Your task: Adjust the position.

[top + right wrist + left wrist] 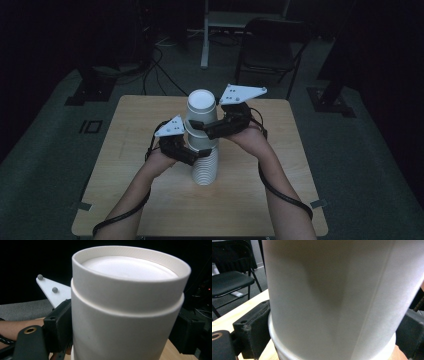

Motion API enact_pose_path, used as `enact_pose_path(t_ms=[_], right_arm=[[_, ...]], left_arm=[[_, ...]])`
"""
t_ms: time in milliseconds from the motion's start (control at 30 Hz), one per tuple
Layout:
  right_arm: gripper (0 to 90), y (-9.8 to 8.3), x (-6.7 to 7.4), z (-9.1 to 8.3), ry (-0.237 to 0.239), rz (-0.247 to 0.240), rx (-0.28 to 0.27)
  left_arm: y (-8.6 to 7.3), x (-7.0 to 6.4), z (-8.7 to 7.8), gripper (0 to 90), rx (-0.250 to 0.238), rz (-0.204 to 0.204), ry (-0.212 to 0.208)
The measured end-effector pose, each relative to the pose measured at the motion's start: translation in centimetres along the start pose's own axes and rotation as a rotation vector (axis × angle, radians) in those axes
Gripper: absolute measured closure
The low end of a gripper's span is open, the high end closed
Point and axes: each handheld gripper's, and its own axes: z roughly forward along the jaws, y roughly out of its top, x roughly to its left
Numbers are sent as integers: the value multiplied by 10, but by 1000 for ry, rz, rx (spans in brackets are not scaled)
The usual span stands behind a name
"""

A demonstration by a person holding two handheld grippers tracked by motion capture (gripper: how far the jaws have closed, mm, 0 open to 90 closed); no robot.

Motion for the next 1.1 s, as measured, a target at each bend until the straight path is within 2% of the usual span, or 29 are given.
enact_pose_path(t_ms=[200,433,667,867,1100], right_arm=[[179,9,0,-3,-11,-11,-13],[180,23,-1,-17,-37,-17,-50],[179,29,-3,-34,-87,-26,-73],[179,28,-4,-52,-100,-29,-75],[179,13,-3,-68,-127,-24,-66]], left_arm=[[0,0,0,51,0,2,3],[0,0,0,51,-1,-1,-1],[0,0,0,51,0,-1,-2],[0,0,0,50,-2,-1,-2],[-1,0,0,49,-3,0,-1]])
